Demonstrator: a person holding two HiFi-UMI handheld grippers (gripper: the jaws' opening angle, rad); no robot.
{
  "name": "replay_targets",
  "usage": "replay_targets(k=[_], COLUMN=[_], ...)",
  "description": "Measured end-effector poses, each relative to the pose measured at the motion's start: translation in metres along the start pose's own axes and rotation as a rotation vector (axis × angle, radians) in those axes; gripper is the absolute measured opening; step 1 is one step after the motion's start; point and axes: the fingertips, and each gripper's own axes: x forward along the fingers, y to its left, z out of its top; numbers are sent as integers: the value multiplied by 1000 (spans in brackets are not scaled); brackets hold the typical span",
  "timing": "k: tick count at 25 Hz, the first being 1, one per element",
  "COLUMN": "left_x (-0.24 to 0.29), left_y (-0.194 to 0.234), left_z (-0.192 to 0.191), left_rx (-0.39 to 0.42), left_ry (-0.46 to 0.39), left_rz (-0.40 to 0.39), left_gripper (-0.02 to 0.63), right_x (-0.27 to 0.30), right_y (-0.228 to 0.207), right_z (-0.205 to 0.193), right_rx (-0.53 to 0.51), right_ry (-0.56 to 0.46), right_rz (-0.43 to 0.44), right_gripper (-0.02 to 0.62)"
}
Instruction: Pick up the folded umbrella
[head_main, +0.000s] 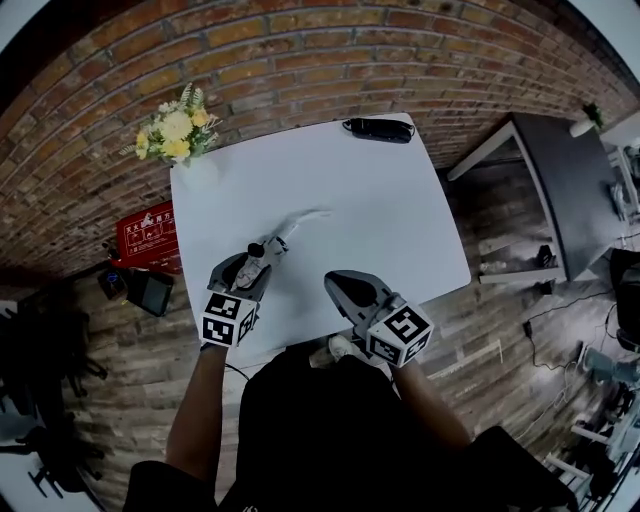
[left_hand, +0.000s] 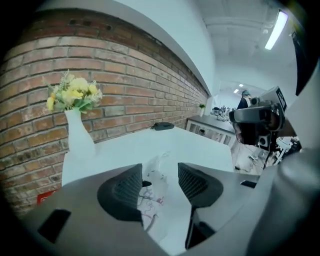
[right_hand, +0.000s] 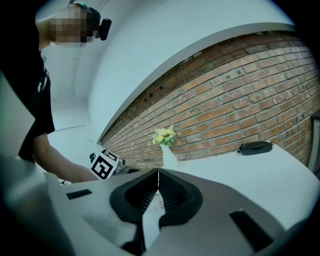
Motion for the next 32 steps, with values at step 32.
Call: replay_targets(k=[32], left_x=[102], left_y=[11], left_z=[-99], left_rx=[269], left_ry=[505], left_rz=[-173], left_gripper=[387], right_x=[-18], right_y=[-24], right_z=[-29], right_rx=[62], right_ry=[52], right_rz=[-161], right_gripper=[21])
